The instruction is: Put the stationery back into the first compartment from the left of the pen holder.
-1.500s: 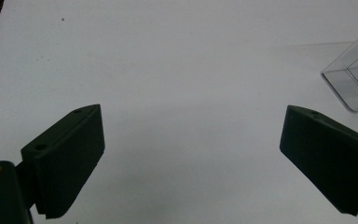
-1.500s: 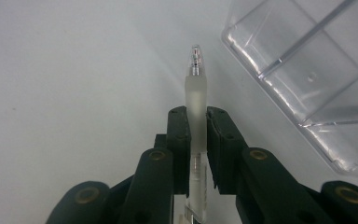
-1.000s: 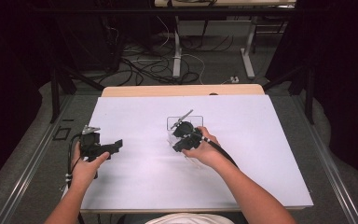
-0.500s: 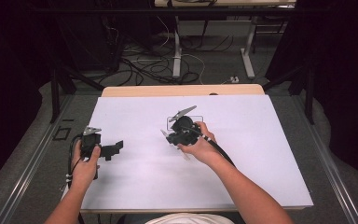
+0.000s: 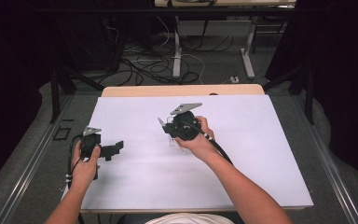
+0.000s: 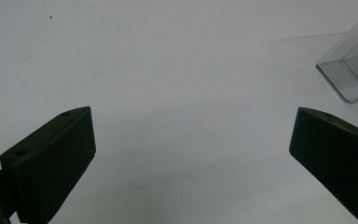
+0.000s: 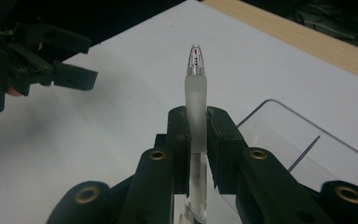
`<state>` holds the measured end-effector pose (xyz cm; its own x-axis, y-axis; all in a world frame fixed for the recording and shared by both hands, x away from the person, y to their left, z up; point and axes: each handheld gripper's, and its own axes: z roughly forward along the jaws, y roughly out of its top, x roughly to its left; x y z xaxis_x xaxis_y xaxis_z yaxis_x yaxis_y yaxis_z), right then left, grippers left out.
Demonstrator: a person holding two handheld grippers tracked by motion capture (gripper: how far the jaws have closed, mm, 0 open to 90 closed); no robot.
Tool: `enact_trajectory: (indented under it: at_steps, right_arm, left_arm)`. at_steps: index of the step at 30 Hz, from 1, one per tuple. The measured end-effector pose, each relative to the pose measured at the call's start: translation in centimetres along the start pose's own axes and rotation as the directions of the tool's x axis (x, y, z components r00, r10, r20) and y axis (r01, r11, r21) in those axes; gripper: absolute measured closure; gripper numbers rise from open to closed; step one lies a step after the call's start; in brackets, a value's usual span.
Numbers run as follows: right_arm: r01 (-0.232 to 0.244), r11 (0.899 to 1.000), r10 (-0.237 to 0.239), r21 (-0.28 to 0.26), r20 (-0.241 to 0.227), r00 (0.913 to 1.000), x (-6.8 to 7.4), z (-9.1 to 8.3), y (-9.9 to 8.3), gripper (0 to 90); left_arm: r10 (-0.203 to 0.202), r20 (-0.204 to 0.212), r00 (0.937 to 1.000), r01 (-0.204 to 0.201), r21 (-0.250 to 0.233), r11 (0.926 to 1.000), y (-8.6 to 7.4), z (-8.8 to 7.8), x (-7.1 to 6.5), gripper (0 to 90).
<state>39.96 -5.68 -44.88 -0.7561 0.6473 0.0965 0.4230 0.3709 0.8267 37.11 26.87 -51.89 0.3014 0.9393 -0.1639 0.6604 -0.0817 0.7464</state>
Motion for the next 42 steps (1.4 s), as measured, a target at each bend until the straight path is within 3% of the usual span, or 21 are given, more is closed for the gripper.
enact_trajectory:
  at_steps: [7, 17, 23, 33, 42]
  right_arm:
    - [0.004, 0.996, -0.002, -0.095, 0.023, 0.9997, 0.0, -0.4, 0.7, 80.3]
    - [-0.002, 0.987, 0.012, -0.163, 0.059, 0.9982, -0.6, -0.9, 2.3, 80.3]
    - [-0.007, 0.975, 0.025, -0.221, 0.080, 0.9965, -1.1, -0.8, 3.1, 80.4]
    - [-0.019, 0.962, 0.056, -0.273, 0.129, 0.9900, -1.9, -0.4, 3.9, 80.4]
    - [-0.009, 0.962, 0.057, -0.273, 0.167, 0.9843, -2.7, 0.6, 3.7, 80.4]
  left_arm:
    - [0.003, 0.001, 1.0000, -0.003, 0.000, 1.0000, 0.0, 0.0, 0.0, 0.2]
    - [-0.008, -0.003, 1.0000, 0.008, -0.007, 0.9999, 0.1, -0.2, 0.2, 0.2]
    - [-0.011, -0.001, 0.9999, 0.011, -0.009, 0.9999, 0.1, -0.2, 0.2, 0.3]
    - [-0.013, 0.001, 0.9999, 0.013, -0.014, 0.9998, 0.1, -0.4, 0.2, 0.2]
    - [-0.011, 0.000, 0.9999, 0.011, -0.011, 0.9999, 0.0, -0.3, 0.2, 0.3]
